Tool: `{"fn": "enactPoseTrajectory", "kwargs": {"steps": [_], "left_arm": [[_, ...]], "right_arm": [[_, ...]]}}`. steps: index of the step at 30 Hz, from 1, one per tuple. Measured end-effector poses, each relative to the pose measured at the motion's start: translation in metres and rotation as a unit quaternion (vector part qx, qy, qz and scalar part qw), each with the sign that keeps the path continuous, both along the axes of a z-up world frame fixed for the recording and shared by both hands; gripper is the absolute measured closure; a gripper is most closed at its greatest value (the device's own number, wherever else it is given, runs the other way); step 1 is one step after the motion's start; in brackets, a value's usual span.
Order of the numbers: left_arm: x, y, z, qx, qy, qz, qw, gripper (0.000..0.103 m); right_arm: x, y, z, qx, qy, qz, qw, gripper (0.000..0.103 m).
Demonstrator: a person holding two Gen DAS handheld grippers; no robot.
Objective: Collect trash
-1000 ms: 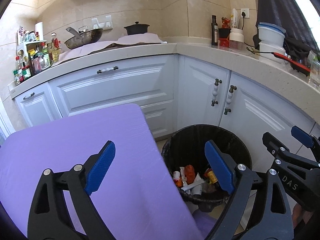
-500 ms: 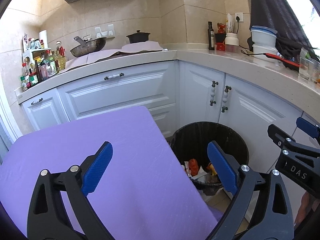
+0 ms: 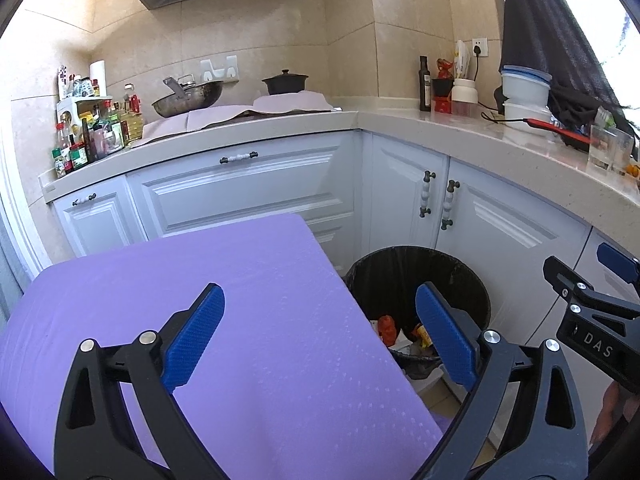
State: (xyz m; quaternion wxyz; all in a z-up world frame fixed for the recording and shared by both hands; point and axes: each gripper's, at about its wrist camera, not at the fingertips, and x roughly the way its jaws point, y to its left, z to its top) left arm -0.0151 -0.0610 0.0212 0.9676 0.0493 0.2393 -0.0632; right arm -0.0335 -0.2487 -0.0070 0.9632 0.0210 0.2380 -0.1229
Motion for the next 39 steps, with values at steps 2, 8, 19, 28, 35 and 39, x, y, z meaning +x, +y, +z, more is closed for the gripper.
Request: {"fn": "enactPoseTrajectory", "kwargs": {"steps": [2, 8, 19, 28, 35, 39], "left_arm": [[-0.0010, 0.0012, 0.0005, -0.002, -0.001, 0.000, 1.0000, 0.009], [-0.0007, 0.0023, 0.0005, -0.004, 0.001, 0.000, 1.0000, 0.009], [0.0002, 0.0030, -0.0012, -0.009, 0.005, 0.003, 0.9999, 0.009], [0.0011, 0.0056, -0.0019, -0.011, 0.005, 0.004, 0.9999, 0.009], [0.0026, 0.0058, -0.0035, -0.014, 0.006, 0.004, 0.9999, 0.009], [0.0032, 0.0052, -0.0038, -0.015, 0.006, 0.004, 0.9999, 0.009]], "right_arm": [[-0.0022, 0.0007, 0.0003, -0.002, -0.001, -0.001, 1.000, 0.020], [-0.0061, 0.0006, 0.0009, -0.004, -0.003, -0.002, 1.000, 0.020], [-0.0069, 0.0007, 0.0012, -0.004, -0.003, -0.002, 1.000, 0.020], [-0.0065, 0.0006, 0.0010, -0.005, -0.002, -0.002, 1.000, 0.020], [-0.0064, -0.0006, 0.0012, -0.006, -0.003, -0.002, 1.000, 0.020], [-0.0064, -0.0007, 0.0011, -0.006, -0.002, -0.001, 1.000, 0.020]]}}
